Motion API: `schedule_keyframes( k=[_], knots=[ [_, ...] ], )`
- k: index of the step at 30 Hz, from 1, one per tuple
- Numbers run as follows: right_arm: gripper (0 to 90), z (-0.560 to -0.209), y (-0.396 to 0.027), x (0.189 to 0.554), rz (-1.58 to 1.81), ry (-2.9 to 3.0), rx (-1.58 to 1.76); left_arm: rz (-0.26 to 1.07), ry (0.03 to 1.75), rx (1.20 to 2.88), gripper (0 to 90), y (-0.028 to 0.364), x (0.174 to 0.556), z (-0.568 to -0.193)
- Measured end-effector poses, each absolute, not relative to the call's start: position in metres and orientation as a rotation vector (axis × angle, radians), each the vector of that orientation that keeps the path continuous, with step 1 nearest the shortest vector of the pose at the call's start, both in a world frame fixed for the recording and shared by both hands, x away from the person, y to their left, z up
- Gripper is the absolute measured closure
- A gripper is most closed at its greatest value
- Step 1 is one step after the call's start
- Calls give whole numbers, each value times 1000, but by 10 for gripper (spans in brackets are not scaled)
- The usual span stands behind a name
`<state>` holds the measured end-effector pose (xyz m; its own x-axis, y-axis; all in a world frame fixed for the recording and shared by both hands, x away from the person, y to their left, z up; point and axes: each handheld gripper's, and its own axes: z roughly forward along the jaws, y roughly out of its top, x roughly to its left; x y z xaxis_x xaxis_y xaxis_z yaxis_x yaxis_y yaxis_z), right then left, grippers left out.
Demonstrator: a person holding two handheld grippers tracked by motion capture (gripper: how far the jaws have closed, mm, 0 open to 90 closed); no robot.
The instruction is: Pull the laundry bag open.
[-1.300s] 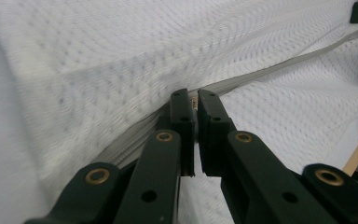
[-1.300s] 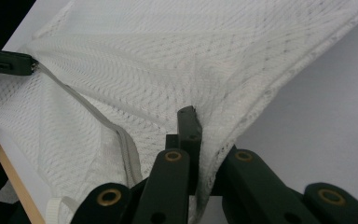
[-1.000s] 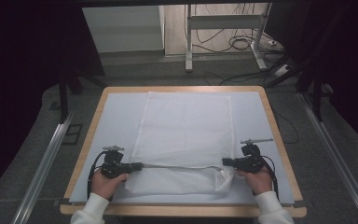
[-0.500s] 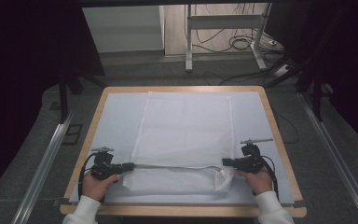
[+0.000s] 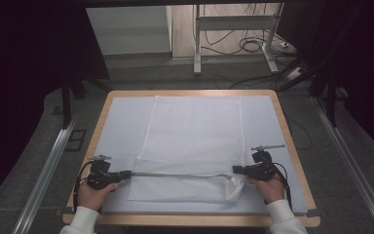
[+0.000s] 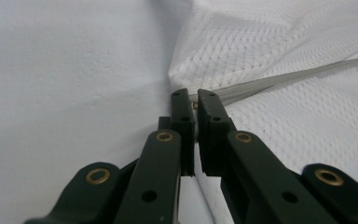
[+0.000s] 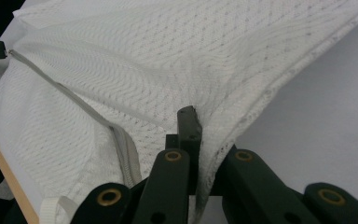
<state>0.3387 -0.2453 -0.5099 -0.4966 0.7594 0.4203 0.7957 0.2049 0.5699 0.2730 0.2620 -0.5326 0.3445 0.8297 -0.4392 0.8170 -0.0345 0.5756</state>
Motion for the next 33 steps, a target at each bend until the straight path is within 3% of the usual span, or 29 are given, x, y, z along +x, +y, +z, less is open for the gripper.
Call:
schedule_keyframes(
  k=[14,16,19,24,29,33],
  knots=[
    [873,-509,-244,337,-1173,-2411,-1555,43,1452,1833,867,258,272,-532],
    [803,-509,-244,337,-1180,-2420,-1560,99,1453,1833,848,257,270,-530],
    [614,-507,-245,334,-1188,-2476,-1582,233,1426,1814,702,253,265,-524],
    [376,-500,-249,327,-1282,-2510,-1591,279,1332,1793,504,241,264,-512],
    [285,-495,-258,318,-1355,-2590,-1538,263,1261,1826,402,226,268,-506],
    [262,-495,-272,309,-1377,-2615,-1549,252,1259,1838,378,221,274,-504]
  ],
)
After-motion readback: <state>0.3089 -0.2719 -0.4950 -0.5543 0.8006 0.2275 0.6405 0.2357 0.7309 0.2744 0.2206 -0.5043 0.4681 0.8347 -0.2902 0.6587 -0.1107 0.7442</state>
